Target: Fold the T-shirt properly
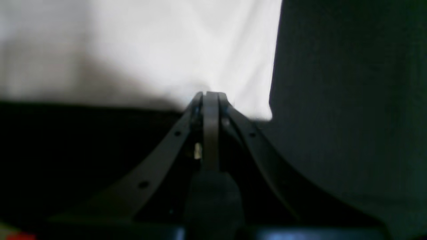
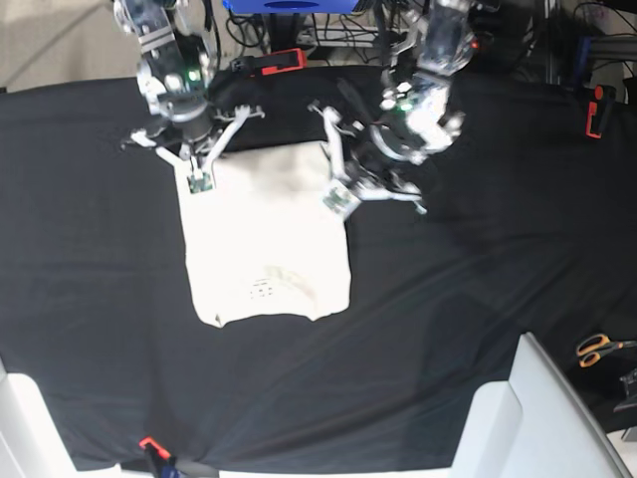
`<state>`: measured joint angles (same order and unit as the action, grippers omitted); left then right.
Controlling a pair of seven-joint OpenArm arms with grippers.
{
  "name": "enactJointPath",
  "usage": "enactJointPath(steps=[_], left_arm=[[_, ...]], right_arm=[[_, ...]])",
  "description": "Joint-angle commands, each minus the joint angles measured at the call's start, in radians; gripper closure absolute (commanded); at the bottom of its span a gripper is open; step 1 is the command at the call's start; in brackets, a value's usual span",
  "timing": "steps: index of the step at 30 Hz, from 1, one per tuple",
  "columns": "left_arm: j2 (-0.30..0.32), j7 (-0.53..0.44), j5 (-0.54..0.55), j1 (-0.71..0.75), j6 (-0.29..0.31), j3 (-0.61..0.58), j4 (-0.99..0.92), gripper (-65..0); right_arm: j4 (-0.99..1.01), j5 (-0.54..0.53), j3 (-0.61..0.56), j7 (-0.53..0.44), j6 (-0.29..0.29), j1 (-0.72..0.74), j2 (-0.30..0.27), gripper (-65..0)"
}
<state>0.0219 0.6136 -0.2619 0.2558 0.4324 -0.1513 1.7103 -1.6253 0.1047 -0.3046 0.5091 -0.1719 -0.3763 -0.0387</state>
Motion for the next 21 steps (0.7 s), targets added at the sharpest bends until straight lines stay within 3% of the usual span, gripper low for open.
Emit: enactJointPath(steps=[1, 3, 7, 11, 16, 21], left_arm=[[-0.001, -0.019, 0.002, 0.009, -0.005, 0.015, 0.067, 0.0], [0.003, -0.019, -0.003, 0.058, -0.005, 0.042, 0.162, 0.0], [0.094, -0.022, 0.0, 0.173, -0.005, 0.057, 0.25, 0.0], [0.137, -0.11, -0.007, 0.328, -0.005, 0.081, 0.254, 0.0], [0.137, -0.194, 0.0, 0.504, -0.005, 0.154, 0.254, 0.0], [0.137, -0.195, 0.0, 0.612, -0.005, 0.166, 0.251, 0.0]], right_arm=[[-0.076, 0.007, 0.026, -0.033, -0.001, -0.005, -0.025, -0.2], [-0.166, 0.007, 0.069, -0.033, -0.001, -0.048, -0.04, -0.2], [-0.303, 0.007, 0.132, -0.031, -0.001, -0.152, -0.069, -0.2], [-0.358, 0.007, 0.189, -0.03, -0.001, -0.29, -0.068, -0.3], [-0.355, 0.003, 0.262, -0.03, -0.001, -0.416, -0.065, -0.3], [-0.343, 0.002, 0.312, -0.014, -0.001, -0.471, -0.068, -0.3]])
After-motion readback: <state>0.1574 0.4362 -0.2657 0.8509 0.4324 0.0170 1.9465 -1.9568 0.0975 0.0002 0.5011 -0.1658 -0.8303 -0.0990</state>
